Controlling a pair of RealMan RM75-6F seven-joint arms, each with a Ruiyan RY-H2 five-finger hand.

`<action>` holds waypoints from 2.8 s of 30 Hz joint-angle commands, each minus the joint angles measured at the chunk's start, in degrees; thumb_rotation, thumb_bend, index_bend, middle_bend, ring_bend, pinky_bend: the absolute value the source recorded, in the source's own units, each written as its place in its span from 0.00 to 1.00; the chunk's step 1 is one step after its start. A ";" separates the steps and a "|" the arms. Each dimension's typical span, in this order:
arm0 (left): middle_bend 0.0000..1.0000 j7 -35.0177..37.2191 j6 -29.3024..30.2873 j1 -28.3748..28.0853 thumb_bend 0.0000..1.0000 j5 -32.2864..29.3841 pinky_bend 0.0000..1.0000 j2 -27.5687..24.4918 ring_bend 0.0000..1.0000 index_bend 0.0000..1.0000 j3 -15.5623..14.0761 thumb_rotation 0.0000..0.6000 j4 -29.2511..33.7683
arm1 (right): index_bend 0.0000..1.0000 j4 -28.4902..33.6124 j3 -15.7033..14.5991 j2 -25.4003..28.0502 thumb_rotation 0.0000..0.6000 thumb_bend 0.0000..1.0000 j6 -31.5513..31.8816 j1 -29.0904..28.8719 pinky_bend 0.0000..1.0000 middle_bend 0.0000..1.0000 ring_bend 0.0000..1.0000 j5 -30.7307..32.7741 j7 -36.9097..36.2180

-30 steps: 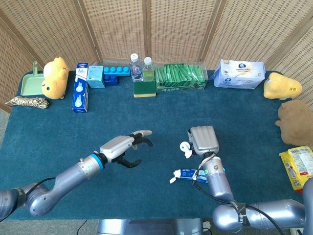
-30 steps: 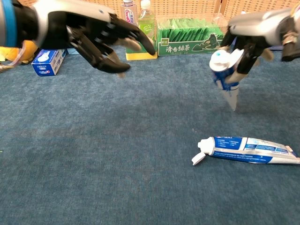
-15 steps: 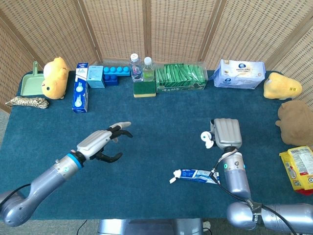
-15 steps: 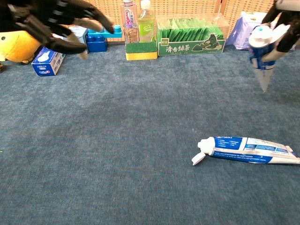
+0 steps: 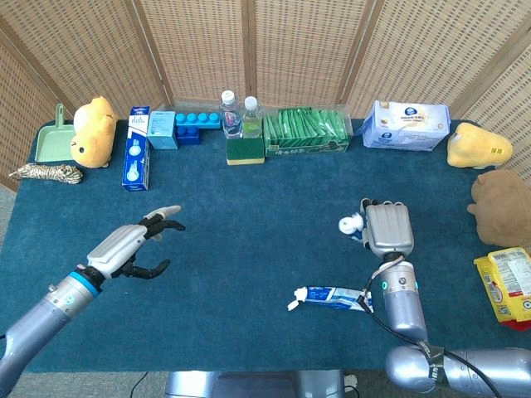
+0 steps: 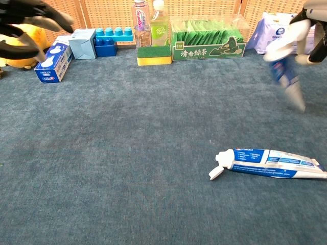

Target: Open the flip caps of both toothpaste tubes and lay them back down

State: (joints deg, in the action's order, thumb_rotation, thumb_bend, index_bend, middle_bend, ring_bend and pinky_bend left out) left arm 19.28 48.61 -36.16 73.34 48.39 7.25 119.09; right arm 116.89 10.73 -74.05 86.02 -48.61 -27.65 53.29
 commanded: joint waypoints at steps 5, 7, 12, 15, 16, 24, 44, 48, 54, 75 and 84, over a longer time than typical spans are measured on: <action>0.00 3.74 1.58 2.48 0.40 2.70 0.27 -1.13 0.00 0.19 -0.71 1.00 -1.32 | 0.05 0.64 0.45 0.03 0.92 0.34 0.35 0.65 0.25 0.23 0.25 -1.26 -0.21; 0.00 4.39 1.89 2.91 0.40 3.28 0.27 -1.33 0.00 0.19 -0.79 1.00 -1.52 | 0.05 0.83 0.70 0.09 0.92 0.34 0.55 0.85 0.25 0.23 0.24 -1.49 -0.38; 0.00 5.60 2.46 3.91 0.40 4.45 0.27 -2.14 0.00 0.18 -1.08 1.00 -1.84 | 0.07 1.02 1.21 0.77 0.92 0.34 -0.21 1.88 0.25 0.23 0.23 -2.34 -2.26; 0.00 5.83 2.87 4.67 0.40 4.92 0.27 -2.79 0.00 0.18 -1.50 1.00 -1.81 | 0.08 1.45 1.42 1.75 0.92 0.33 -1.46 2.98 0.25 0.23 0.23 -3.84 -4.99; 0.00 5.82 3.22 5.17 0.40 5.04 0.27 -3.11 0.00 0.18 -1.78 1.00 -1.82 | 0.09 1.77 1.65 2.42 0.93 0.32 -2.31 3.67 0.25 0.23 0.23 -4.79 -7.00; 0.01 1.92 7.61 9.59 0.40 5.71 0.24 -4.58 0.00 0.17 -4.21 1.00 -1.75 | 0.19 2.13 1.03 7.50 1.00 0.32 -6.99 9.43 0.26 0.26 0.23 -15.93 -21.16; 0.03 -12.08 25.97 24.81 0.40 6.92 0.15 -0.44 0.00 0.18 -10.27 1.00 -1.73 | 0.34 -13.42 -7.81 5.74 1.00 0.31 -1.38 23.34 0.23 0.30 0.20 -46.18 -39.49; 0.03 -13.51 28.26 27.20 0.40 7.50 0.14 1.63 0.00 0.18 -11.21 1.00 -3.71 | 0.33 -17.81 -9.48 4.28 1.00 0.31 -0.24 26.05 0.22 0.29 0.19 -48.20 -40.27; 0.03 -18.07 32.44 30.89 0.40 7.39 0.13 5.85 0.00 0.20 -12.02 1.00 -7.88 | 0.33 -21.25 -10.84 3.10 1.00 0.31 2.10 30.52 0.22 0.29 0.18 -48.84 -40.21; 0.07 -24.45 45.76 38.34 0.40 15.40 0.09 14.96 0.00 0.23 -10.84 1.00 -14.76 | 0.36 -22.63 -12.04 3.07 1.00 0.32 5.26 40.28 0.22 0.30 0.18 -52.01 -44.41; 0.07 -25.41 45.91 38.65 0.40 15.74 0.08 14.24 0.00 0.23 -9.84 1.00 -13.07 | 0.36 -22.34 -10.94 3.51 1.00 0.32 4.60 41.16 0.22 0.30 0.18 -53.90 -44.83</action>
State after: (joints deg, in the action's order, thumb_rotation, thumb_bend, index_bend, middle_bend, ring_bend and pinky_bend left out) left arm -6.12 94.48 2.45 89.06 62.66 -2.64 105.98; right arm 94.54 -0.22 -70.56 90.64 -7.47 -81.53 8.49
